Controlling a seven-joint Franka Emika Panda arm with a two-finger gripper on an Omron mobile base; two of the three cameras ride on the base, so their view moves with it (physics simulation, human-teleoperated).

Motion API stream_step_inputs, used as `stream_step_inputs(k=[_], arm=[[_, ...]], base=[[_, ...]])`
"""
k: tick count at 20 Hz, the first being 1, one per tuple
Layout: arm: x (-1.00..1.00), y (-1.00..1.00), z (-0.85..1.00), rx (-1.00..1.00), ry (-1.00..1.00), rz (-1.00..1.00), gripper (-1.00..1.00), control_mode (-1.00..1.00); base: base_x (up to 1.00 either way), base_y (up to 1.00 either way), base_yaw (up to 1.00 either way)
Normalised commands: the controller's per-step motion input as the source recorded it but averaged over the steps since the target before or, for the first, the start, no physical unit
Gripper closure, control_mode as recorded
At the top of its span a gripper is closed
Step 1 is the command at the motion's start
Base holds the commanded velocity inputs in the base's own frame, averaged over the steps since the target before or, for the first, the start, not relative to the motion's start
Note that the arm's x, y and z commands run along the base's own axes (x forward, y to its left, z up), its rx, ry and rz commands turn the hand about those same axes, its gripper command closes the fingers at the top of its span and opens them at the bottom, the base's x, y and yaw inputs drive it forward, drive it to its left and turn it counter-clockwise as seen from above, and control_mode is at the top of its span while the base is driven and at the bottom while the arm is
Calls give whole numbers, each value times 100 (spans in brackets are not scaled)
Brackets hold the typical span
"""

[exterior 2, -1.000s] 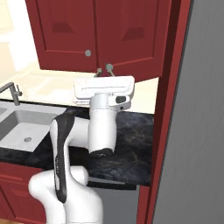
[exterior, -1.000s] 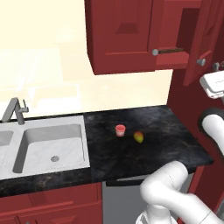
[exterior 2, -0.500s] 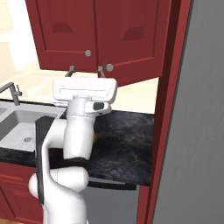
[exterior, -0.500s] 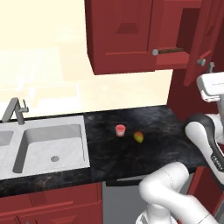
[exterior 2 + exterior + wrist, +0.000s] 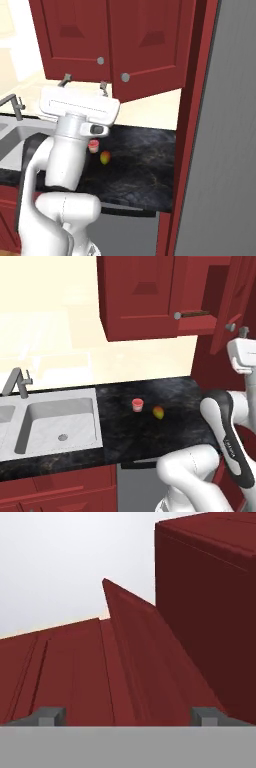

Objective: Pick the pan from the cabinet and place it on the stove. Then turn on the stove burner for the pan.

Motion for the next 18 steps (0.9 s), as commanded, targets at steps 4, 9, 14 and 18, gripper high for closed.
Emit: stream_step_inputs(k=[4, 9, 14, 18], arm=[[-23, 9, -23, 50, 0, 45, -100, -100], [0, 7, -34, 49, 0, 55, -100, -100], [2, 9, -35, 50, 0, 57, -100, -100], [2, 5, -32, 53, 0, 55, -100, -100]], base=[[0, 0, 0], [0, 0, 0], [0, 0, 0], [0, 0, 0]])
